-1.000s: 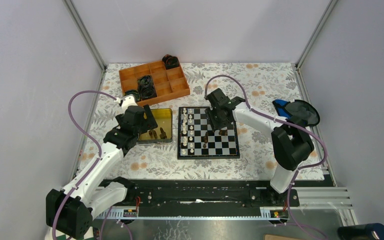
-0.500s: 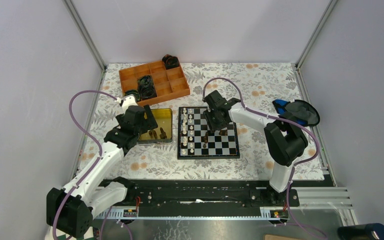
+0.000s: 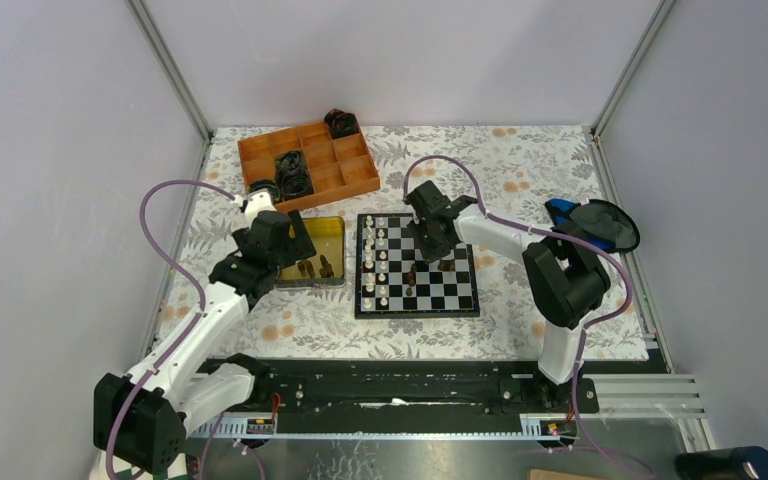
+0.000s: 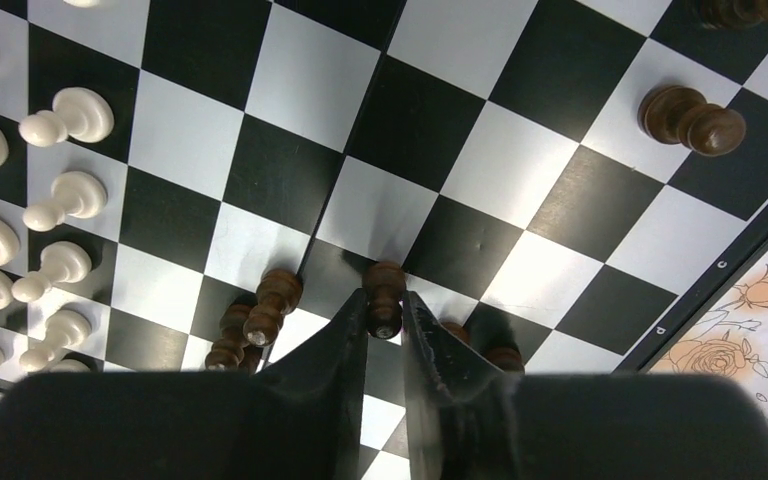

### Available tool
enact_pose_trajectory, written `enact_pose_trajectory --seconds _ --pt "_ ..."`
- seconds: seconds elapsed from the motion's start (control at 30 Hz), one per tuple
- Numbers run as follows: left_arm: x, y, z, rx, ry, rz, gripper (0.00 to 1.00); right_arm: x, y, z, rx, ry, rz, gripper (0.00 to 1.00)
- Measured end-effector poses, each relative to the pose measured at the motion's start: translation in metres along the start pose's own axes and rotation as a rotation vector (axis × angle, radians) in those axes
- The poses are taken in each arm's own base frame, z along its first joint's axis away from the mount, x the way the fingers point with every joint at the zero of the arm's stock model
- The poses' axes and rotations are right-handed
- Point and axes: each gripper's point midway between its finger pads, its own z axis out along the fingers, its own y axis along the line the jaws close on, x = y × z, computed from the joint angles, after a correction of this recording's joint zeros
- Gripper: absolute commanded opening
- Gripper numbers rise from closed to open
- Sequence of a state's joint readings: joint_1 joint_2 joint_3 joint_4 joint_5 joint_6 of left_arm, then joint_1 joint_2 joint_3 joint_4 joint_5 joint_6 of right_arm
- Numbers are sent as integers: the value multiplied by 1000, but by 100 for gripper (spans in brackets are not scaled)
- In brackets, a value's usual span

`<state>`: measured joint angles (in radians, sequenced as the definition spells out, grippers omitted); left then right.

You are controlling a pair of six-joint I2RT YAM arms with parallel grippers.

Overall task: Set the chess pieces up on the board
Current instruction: Pick up the chess piece from the chessboard.

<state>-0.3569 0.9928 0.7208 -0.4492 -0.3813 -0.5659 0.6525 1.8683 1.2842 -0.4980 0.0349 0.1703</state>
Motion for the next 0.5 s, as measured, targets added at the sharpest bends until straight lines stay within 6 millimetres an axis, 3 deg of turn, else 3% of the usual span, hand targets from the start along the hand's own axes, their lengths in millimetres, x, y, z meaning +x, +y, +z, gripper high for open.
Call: enact_pose_trajectory --seconds 0.17,0.5 --pt "0 0 0 0 0 0 99 -4 0 -1 3 -11 -5 1" --pt "0 0 0 0 0 0 99 -10 -6 -5 36 -22 -8 0"
